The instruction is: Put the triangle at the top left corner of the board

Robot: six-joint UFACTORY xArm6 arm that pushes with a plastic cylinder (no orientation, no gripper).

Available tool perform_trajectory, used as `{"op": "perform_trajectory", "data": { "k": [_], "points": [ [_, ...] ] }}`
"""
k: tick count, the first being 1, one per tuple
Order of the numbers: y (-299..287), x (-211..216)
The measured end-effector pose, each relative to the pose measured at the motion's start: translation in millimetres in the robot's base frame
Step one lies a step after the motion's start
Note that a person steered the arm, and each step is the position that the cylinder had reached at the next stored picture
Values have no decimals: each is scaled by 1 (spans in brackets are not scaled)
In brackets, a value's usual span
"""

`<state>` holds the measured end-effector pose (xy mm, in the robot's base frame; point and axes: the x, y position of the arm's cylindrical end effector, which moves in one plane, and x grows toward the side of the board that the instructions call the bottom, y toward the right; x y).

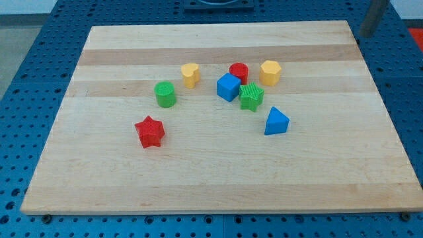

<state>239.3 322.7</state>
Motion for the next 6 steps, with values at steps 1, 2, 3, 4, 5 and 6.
{"op": "perform_trajectory", "data": {
  "k": [1,2,3,4,5,6],
  "points": [
    [0,0],
    [-10,5],
    [-33,49],
    [-63,152],
    [-105,230],
    [-162,263]
  ]
}}
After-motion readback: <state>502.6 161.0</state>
